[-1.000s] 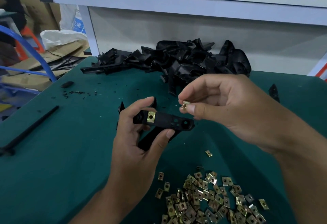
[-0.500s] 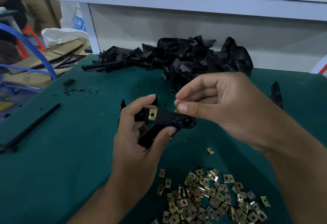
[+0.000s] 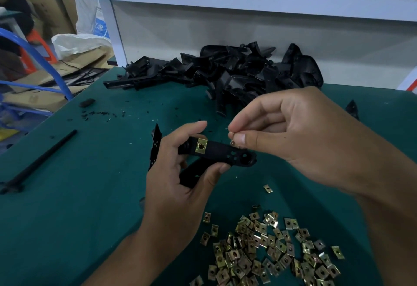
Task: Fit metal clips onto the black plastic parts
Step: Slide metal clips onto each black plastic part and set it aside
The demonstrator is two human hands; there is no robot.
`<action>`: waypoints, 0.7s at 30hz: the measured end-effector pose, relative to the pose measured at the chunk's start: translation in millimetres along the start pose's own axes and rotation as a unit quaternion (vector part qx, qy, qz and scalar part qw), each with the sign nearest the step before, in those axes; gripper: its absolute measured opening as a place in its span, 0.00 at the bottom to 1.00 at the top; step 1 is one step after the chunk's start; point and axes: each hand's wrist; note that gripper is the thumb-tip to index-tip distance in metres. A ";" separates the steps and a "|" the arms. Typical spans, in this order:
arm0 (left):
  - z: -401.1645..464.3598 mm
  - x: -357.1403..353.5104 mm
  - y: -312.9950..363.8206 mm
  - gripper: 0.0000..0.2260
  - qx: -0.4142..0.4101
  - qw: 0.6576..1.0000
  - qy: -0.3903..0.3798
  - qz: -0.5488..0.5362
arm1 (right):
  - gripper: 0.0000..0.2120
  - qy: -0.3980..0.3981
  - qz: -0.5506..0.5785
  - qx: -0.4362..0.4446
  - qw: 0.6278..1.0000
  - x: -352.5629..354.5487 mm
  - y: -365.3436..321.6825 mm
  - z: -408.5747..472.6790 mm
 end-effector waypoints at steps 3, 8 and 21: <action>0.0 0.3 -0.2 0.24 -0.003 1.000 -0.001 0.018 | 0.04 -0.009 -0.013 -0.005 1.000 1.5 0.3 -1.5; 0.0 2.2 0.0 0.24 -0.024 0.998 -0.022 0.046 | 0.05 -0.034 -0.035 -0.027 0.998 2.4 -0.7 -4.1; 3.2 1.3 1.5 0.25 -0.016 0.999 0.007 0.036 | 0.02 0.001 -0.106 -0.024 0.994 -7.6 -9.1 -5.6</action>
Point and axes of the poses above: each hand's wrist, its own z-axis towards the middle knuckle, its own x-axis out of the back of the hand, y = z × x, and after that the axes turned 2 degrees about -y, right-handed
